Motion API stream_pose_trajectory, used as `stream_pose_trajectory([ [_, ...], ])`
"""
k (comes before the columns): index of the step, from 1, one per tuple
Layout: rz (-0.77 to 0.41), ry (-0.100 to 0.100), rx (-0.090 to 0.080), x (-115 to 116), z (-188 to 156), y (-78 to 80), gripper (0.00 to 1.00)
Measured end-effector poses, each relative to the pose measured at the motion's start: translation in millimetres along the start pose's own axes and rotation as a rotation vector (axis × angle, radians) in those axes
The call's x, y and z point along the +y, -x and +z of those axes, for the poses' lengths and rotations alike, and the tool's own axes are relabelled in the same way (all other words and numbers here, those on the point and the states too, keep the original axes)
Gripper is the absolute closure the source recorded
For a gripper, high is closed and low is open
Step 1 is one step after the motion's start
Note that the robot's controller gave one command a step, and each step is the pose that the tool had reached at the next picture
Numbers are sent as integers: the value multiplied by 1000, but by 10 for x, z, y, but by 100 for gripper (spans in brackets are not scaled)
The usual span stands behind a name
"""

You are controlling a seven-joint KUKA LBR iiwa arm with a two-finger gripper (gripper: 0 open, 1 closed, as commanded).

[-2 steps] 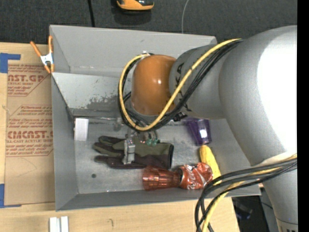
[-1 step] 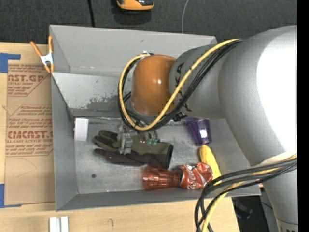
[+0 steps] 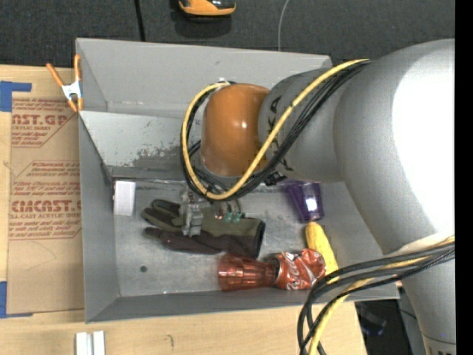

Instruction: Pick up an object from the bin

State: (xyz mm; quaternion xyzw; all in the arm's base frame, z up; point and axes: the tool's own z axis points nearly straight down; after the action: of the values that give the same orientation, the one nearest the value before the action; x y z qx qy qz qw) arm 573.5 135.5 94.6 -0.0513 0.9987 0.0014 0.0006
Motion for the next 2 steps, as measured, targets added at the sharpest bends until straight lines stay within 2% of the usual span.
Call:
stream_pose_trajectory([
  [1,0,0,0,0,0,0,100],
  [2,-3,-2,7,-9,-480,9,100],
])
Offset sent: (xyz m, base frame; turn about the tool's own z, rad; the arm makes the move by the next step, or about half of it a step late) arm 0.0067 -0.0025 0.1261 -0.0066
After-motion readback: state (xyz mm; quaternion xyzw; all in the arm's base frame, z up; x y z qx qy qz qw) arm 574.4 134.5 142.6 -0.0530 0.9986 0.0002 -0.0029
